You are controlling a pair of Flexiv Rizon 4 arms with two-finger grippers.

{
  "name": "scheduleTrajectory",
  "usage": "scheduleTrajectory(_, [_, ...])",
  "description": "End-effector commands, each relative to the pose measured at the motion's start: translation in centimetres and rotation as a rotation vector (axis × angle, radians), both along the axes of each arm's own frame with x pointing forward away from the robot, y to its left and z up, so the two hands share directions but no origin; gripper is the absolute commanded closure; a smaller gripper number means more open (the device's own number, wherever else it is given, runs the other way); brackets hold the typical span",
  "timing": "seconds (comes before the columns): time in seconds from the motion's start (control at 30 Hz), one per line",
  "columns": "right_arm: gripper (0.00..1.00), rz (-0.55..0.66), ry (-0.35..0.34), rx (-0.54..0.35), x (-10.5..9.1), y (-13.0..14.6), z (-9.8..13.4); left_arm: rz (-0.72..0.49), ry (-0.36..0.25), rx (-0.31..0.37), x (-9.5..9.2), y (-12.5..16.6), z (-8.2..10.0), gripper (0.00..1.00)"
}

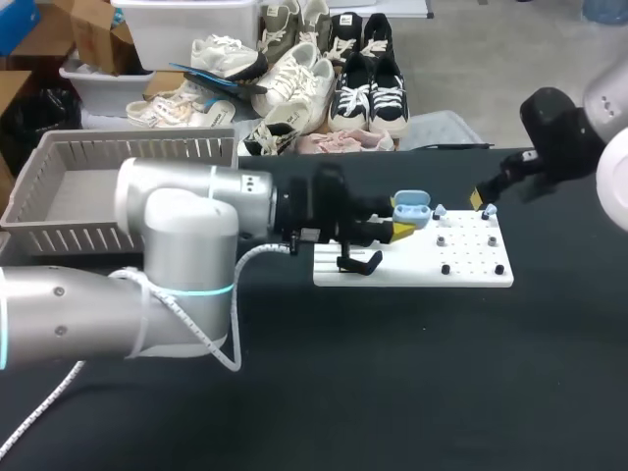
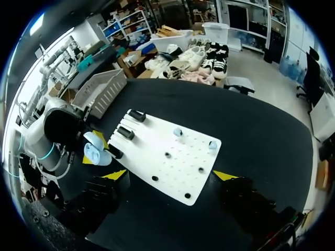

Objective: Pick up each earbud case from the left stands, insert the matching earbuds, close the lid, and place the case in the box.

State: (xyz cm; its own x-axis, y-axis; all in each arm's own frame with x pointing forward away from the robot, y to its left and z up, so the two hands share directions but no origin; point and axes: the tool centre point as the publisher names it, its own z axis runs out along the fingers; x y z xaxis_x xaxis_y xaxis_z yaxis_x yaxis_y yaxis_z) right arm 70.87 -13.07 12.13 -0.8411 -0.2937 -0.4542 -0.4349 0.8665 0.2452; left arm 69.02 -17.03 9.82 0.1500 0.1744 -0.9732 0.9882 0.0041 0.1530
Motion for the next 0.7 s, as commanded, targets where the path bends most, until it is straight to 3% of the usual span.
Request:
scheduleTrajectory(0.03, [0.0, -0.023, -0.004, -0.026, -0.4, -0.02, 0.26, 0.001, 0.039, -0.032, 0.2, 0.57, -0.12, 1.0])
scheduleTrajectory(0.2, [0.0, -0.027, 0.004, -0.028, -0.37, -0.04, 0.27, 0.022, 0.094, -0.046, 0.48, 0.87, -0.15, 1.0])
scheduleTrajectory(0.7, [0.0, -0.034, -0.001, -0.015, -0.61, 0.1, -0.2, 0.019, 0.092, -0.021, -0.33, 1.03, -0.54, 1.0])
